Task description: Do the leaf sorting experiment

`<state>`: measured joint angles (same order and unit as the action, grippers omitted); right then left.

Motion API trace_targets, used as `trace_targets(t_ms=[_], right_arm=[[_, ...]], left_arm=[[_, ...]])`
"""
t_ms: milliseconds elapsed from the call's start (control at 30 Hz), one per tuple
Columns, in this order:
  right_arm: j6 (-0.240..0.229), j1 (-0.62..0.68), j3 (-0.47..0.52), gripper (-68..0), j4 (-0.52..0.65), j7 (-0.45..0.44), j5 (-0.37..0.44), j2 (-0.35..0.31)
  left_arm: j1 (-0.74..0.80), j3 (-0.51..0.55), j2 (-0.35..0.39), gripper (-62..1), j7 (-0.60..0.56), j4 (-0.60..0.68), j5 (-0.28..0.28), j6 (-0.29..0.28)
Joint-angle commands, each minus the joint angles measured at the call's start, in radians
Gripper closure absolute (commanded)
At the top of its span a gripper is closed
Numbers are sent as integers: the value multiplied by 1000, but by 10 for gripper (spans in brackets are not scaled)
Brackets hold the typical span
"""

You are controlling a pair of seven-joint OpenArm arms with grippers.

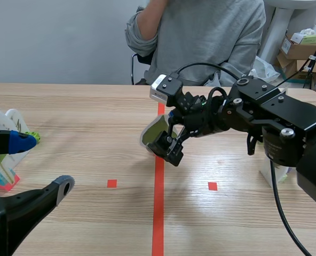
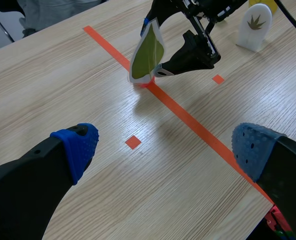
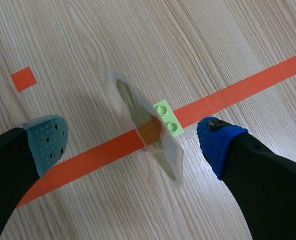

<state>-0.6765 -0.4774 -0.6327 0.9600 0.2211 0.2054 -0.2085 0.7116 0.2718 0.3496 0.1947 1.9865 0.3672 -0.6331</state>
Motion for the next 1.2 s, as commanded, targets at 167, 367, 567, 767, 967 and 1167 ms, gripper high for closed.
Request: trace_targets(t_ms=[167,367,567,767,967,1167], right_arm=[[0,-5,-3,-300,12,-11,6,-10],[0,1,-3,-142,12,-10,6,-10],[0,1,-2,-44,12,-10,6,-10],[48,1,14,-16,21,10,5,-17],[105,20,111,-16,61,53,126,-85],[109,69,268,-15,67,93,220,-153]], left_arm=[[0,7,-6,-572,-11,3,11,-2],[0,7,-6,-572,-11,3,11,-2],[0,7,-6,-572,-11,3,11,-2],[0,7,-6,-572,-11,3,11,-2],[0,7,-6,-572,-11,3,11,-2],[0,7,-6,-572,-14,3,11,-2]])
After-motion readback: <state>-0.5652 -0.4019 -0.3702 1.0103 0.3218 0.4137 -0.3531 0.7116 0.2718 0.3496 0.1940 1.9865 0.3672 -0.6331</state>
